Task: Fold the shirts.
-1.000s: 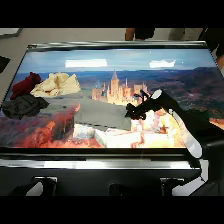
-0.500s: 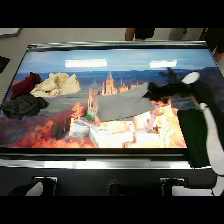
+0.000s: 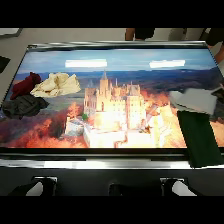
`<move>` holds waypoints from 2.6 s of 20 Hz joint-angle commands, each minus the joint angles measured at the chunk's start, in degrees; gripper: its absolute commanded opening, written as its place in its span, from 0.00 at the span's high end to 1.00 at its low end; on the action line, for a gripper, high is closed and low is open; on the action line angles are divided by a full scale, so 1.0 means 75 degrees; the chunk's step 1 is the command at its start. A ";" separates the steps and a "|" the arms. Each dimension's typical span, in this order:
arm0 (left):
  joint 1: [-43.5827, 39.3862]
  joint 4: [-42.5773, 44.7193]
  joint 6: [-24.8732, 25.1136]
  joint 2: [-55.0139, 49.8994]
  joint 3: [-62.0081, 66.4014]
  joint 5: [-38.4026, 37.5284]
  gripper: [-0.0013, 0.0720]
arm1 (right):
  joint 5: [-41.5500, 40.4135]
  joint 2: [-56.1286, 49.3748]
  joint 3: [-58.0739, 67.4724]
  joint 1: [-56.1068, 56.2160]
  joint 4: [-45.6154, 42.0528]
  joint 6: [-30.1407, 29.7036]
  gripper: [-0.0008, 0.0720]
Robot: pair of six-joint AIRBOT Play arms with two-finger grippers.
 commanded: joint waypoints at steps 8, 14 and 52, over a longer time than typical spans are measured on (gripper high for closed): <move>0.0003 -0.0003 0.0119 0.0006 0.0003 0.0003 0.93 | 0.1029 0.0329 0.0017 -0.1853 0.1585 0.0379 0.93; 0.0003 -0.0009 0.0146 0.0006 0.0003 0.0006 0.93 | 0.2107 0.0373 0.0580 -0.1862 0.1209 0.0530 0.93; -0.2404 0.5231 -0.1667 -0.2544 0.1486 -0.2736 0.39 | -0.0740 -0.0256 0.1020 0.3797 -0.3098 0.0691 0.13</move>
